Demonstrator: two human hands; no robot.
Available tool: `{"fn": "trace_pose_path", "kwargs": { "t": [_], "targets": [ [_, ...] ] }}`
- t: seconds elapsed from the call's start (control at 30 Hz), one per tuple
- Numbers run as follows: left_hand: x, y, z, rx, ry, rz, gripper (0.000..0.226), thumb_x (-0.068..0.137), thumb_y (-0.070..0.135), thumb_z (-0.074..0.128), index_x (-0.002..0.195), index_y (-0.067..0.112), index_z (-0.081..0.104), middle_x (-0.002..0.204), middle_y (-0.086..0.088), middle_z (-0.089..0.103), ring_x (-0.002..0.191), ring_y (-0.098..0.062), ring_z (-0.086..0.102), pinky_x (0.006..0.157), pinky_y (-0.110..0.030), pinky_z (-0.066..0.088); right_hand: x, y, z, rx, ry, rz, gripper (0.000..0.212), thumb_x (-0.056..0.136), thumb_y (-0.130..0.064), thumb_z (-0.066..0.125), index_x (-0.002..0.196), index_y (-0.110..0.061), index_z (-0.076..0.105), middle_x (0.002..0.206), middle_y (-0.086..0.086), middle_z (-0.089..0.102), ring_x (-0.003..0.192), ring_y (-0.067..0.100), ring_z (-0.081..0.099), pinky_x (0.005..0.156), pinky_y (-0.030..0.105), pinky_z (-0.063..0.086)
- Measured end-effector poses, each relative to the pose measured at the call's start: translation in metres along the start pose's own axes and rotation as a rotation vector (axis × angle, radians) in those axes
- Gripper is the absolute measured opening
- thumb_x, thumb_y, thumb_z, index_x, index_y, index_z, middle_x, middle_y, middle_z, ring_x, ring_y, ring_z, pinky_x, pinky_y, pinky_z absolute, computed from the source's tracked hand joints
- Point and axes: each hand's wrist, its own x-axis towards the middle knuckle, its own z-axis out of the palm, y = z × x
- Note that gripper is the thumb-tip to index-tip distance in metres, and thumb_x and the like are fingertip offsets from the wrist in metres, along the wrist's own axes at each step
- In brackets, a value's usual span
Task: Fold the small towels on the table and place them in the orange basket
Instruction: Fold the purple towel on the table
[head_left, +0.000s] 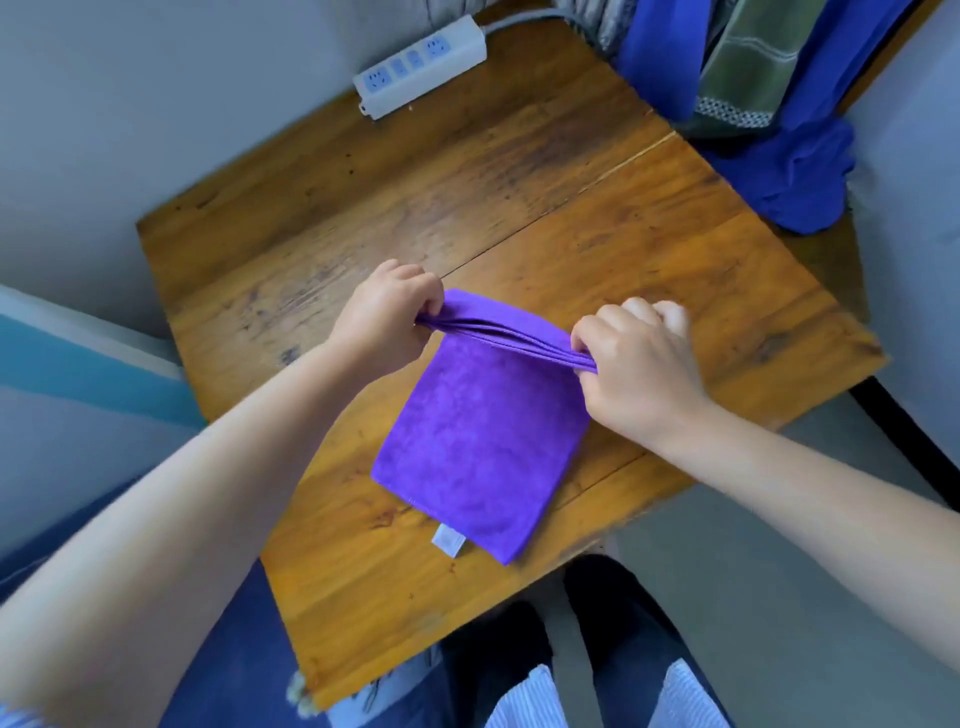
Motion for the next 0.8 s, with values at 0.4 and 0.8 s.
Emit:
{"fn": "trace_pose_path", "kwargs": {
  "t": [0.4, 0.8],
  "targets": [
    [-0.125, -0.029, 0.037, 0.127, -0.103, 0.206, 0.02, 0.058, 0.011, 0.031, 0.051, 0.006, 0.05, 0.049, -0.007, 0.052, 0.048, -0.027, 0.054, 0.039, -0.019, 0.035, -0.112, -0.098, 0.045, -0.015, -0.071, -0.199, 0.013, 0.057, -0.012, 0.034, 0.049, -0.014, 0.045, 0.051, 0.003, 0.048, 0.051, 0.025, 0.05, 0.05, 0.029, 0.035],
    [-0.159, -0.029, 0.071, 0.072, -0.304, -0.325, 0.032, 0.083, 0.002, 0.046, 0.114, 0.007, 0.053, 0.117, -0.013, 0.055, 0.111, -0.031, 0.047, 0.082, -0.038, 0.041, -0.143, -0.116, 0.08, -0.066, -0.307, -0.185, 0.033, 0.042, -0.027, 0.085, 0.057, -0.014, 0.058, 0.055, 0.001, 0.054, 0.05, 0.022, 0.054, 0.044, 0.023, 0.039]
  ]
}}
